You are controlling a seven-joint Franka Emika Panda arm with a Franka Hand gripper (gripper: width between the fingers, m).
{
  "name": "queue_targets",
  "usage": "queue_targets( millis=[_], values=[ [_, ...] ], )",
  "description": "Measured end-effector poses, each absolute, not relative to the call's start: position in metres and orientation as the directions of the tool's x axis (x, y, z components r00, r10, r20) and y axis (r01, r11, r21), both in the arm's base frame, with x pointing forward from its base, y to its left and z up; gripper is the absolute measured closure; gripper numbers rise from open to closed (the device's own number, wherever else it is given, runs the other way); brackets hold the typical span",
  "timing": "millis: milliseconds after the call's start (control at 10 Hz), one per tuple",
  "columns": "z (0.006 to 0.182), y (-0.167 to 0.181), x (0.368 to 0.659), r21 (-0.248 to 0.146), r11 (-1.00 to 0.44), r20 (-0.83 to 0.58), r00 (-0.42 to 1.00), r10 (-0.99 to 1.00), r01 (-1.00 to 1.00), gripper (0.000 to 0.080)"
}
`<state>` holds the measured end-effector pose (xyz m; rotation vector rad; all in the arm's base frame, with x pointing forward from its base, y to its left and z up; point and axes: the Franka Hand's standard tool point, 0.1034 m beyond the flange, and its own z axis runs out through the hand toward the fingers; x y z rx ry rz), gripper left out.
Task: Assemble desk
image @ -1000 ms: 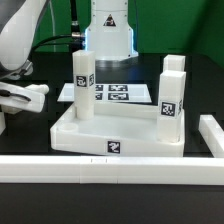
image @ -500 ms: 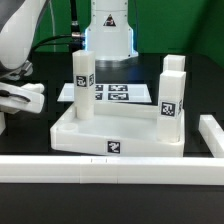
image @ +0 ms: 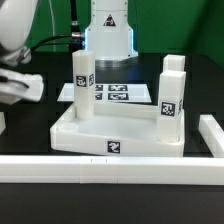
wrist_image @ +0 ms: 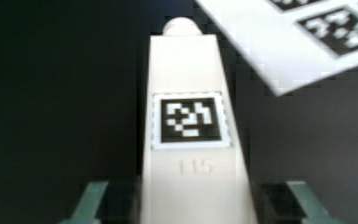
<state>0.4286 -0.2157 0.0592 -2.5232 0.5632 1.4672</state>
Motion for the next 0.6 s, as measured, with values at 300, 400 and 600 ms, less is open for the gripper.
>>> queue_targets(
  millis=[300,400,600],
  values=[
    [0.073,-0.220,0.439,0.041,-0.914,-0.828,0.498,-0.258,-0.404,0.0510],
    [0.072,-0.219,0.437,0.041,-0.913,-0.830,0.495,-0.257,-0.406,0.0510],
    [0.070,-0.223,0.454,0.045,-0.922,-0.732,0.615,-0.293,-0.386,0.0510]
  ],
)
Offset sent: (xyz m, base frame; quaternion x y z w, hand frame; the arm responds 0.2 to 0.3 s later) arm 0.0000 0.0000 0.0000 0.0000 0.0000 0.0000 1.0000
